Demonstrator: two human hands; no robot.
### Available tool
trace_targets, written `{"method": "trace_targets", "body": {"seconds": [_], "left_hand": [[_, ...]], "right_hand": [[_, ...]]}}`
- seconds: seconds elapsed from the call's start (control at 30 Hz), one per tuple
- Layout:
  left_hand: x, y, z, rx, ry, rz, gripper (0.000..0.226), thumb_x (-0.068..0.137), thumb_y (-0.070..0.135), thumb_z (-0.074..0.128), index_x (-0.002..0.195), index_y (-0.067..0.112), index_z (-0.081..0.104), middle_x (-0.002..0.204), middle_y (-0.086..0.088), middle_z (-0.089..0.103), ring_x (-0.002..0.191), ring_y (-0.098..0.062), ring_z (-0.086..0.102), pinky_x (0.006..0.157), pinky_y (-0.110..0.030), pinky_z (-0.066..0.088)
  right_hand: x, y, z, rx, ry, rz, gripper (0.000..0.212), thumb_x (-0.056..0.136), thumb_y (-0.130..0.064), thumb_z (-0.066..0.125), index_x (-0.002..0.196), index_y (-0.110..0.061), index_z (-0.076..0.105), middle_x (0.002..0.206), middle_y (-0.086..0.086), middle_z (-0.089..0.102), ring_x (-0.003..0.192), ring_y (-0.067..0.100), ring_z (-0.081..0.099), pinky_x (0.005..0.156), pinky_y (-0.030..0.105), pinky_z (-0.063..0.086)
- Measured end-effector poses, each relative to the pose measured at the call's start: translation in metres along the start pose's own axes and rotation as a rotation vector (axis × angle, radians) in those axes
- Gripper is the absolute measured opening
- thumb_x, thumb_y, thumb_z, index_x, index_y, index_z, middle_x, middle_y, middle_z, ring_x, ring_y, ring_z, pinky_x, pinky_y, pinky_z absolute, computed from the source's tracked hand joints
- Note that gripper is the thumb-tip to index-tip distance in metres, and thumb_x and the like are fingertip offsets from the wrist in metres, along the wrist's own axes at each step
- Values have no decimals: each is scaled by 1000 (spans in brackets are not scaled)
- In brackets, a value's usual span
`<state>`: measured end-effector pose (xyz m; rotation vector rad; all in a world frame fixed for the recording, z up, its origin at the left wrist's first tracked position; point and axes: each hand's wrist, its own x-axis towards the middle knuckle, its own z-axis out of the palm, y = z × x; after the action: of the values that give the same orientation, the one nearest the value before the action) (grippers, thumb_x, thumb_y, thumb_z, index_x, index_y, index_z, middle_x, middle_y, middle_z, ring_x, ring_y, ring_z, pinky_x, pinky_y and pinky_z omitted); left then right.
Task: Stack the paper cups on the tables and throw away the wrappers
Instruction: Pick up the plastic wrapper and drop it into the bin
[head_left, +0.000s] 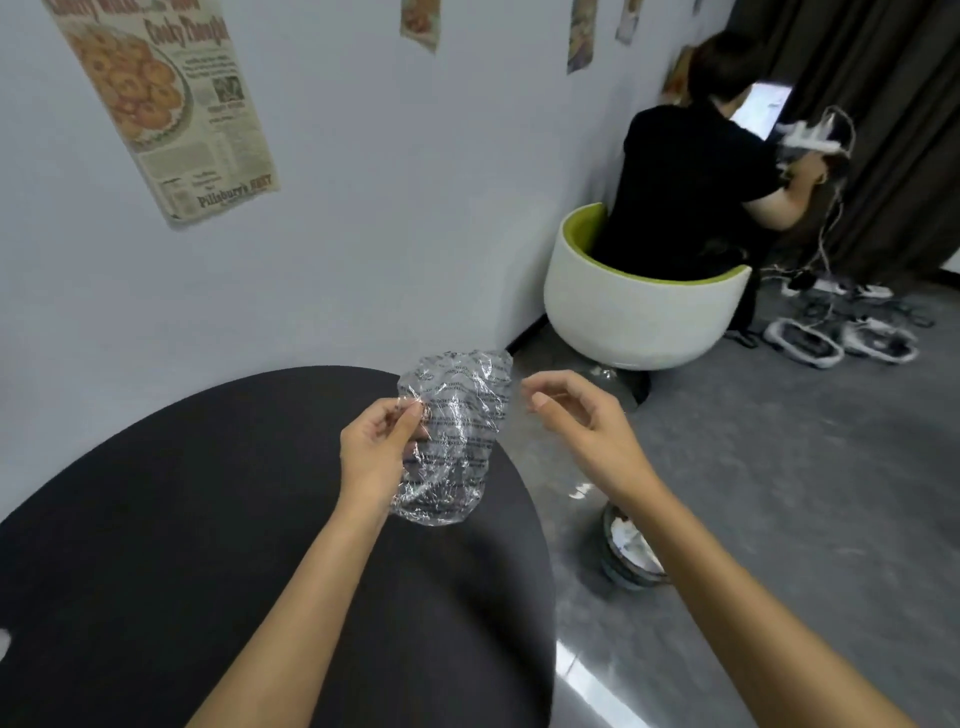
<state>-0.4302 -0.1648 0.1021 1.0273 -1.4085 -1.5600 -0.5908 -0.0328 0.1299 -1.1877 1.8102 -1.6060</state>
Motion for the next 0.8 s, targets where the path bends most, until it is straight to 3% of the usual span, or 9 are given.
{"method": "trace_targets", "body": {"seconds": [0.2, 0.37, 0.57, 0.67, 0.8], "left_hand": [[-7, -17, 75, 37, -147, -36, 4, 92, 5, 62, 93, 5, 66, 68, -5, 61, 48, 0, 60, 43, -14, 46], [-1, -39, 142, 67, -214, -44, 11, 91, 4, 63, 101, 0, 66, 73, -4, 63, 53, 2, 62, 49, -13, 50], [15, -81, 233, 123, -257, -100, 5, 90, 8, 65, 93, 10, 68, 77, -2, 67, 58, 2, 63, 58, -18, 51], [20, -104, 275, 142, -259, -136, 5, 90, 8, 65, 93, 11, 68, 81, -2, 68, 61, 2, 64, 58, -14, 52], [26, -133, 325, 168, -266, -164, 11, 90, 6, 65, 87, 16, 68, 85, -4, 69, 70, -11, 64, 57, -11, 51]], "right_hand": [[-21, 21, -70, -16, 130, 45, 14, 92, -14, 57, 104, -13, 66, 95, -10, 67, 92, 10, 62, 85, 30, 49], [-20, 49, -128, -5, 206, 106, 14, 92, -12, 58, 103, -13, 66, 97, -6, 69, 93, 12, 63, 88, 37, 49], [-8, 96, -209, 1, 226, 170, 14, 92, -13, 57, 101, -18, 66, 101, -5, 70, 97, 15, 64, 89, 37, 50], [-1, 120, -246, 11, 230, 194, 12, 92, -18, 59, 99, -23, 66, 100, -7, 70, 98, 17, 65, 88, 35, 50], [5, 159, -289, 23, 250, 235, 15, 92, -12, 58, 98, -23, 66, 99, -7, 70, 97, 18, 65, 88, 35, 49]]}}
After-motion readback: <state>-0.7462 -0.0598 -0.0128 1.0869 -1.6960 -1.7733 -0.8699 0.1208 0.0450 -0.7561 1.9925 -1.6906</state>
